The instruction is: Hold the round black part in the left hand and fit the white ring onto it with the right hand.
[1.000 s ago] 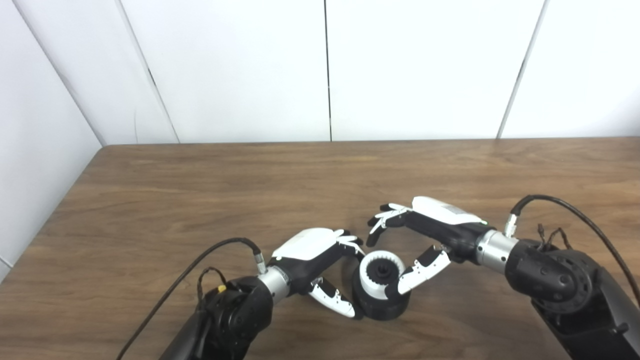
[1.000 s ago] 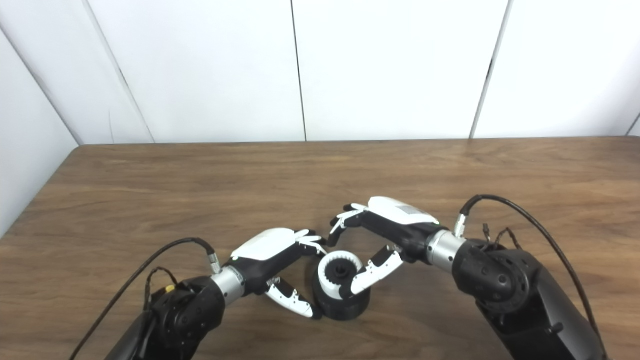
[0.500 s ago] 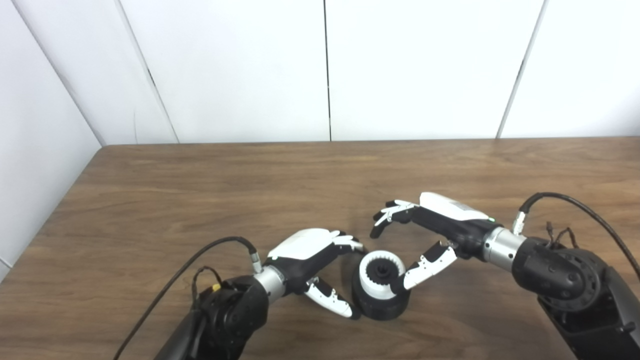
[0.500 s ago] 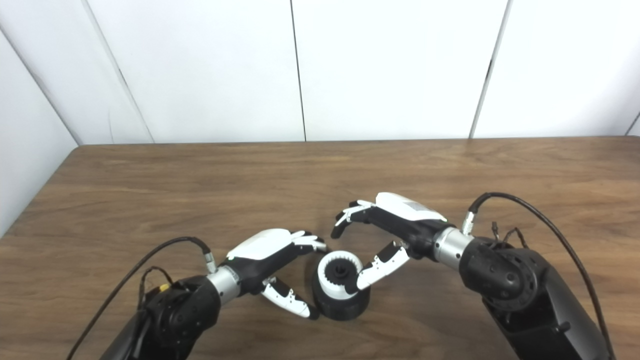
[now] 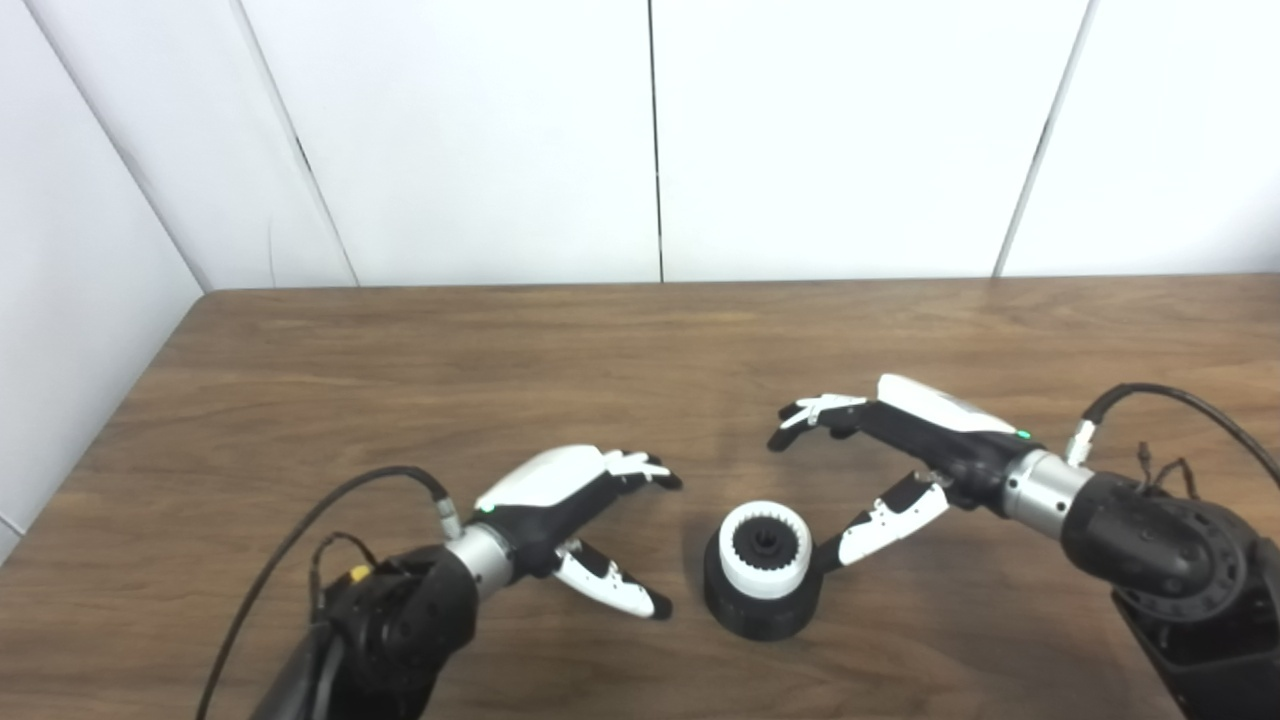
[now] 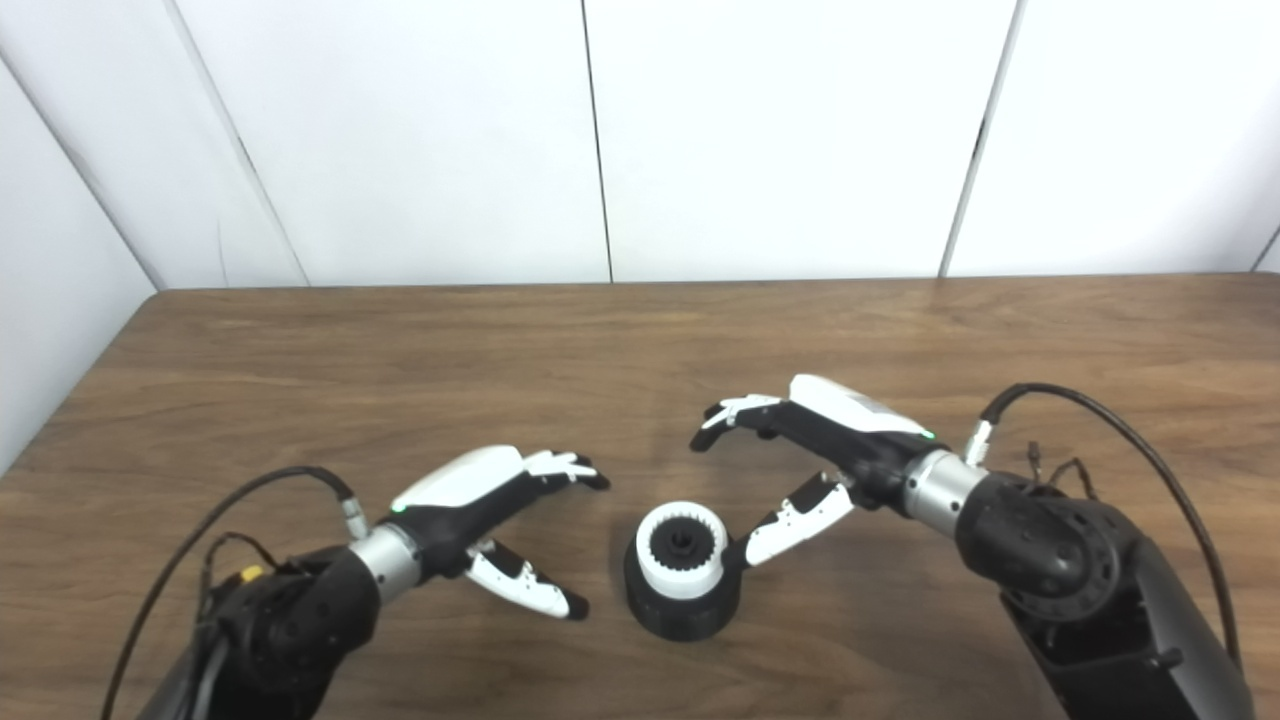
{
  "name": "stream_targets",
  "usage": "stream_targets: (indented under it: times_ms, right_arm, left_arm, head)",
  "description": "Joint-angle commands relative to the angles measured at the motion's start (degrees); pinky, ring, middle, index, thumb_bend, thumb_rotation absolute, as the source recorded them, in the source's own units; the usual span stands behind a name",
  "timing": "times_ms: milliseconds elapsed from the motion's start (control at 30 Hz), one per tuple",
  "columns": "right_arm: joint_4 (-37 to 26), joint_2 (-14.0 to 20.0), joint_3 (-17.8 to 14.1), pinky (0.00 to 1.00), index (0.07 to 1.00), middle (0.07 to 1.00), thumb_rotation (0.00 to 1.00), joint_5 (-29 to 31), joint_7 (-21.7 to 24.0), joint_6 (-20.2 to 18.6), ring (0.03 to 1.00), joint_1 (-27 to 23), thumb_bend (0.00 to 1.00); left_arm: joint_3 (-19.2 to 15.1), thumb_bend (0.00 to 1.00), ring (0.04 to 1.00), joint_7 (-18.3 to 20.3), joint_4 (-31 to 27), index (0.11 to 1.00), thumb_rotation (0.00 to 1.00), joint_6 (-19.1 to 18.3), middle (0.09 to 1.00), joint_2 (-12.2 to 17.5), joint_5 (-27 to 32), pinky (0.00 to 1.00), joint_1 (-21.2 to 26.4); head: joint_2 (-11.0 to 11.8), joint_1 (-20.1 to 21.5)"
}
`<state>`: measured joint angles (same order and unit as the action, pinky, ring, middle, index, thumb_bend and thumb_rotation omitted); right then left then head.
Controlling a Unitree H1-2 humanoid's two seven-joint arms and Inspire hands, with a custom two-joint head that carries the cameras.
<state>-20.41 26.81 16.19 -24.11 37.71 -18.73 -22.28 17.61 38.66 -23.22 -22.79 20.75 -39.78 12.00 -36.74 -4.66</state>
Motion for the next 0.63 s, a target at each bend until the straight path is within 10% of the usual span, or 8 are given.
stream_targets:
  times_ms: [0, 367, 600]
  right_arm:
    - [-1.9, 0.9, -1.7, 0.84, 0.805, 0.918, 0.41, 0.3, -2.1, 0.7, 0.947, -1.3, 0.92]
    - [-0.5, -1.2, -8.8, 0.87, 0.925, 0.959, 0.61, 3.1, -9.0, 0.0, 0.944, 4.4, 0.76]
    - [1.4, -3.8, -13.0, 0.94, 0.977, 0.999, 0.82, 5.7, -13.9, -0.7, 0.993, 8.6, 0.61]
  left_arm:
    - [-1.9, 0.91, 1.000, -1.0, -2.9, 0.885, 0.34, -0.6, 0.987, 0.9, 1.1, 0.91, 1.9]
    - [-9.6, 0.71, 0.960, -11.4, -2.7, 0.951, 0.56, 0.0, 0.984, -3.6, 6.1, 0.84, -1.1]
    - [-14.5, 0.55, 1.000, -14.3, -4.1, 0.999, 0.84, -2.5, 1.000, -7.1, 12.5, 0.99, -4.0]
  head:
    - [-0.1, 0.0]
    - [0.0, 0.6]
    - [0.1, 1.0]
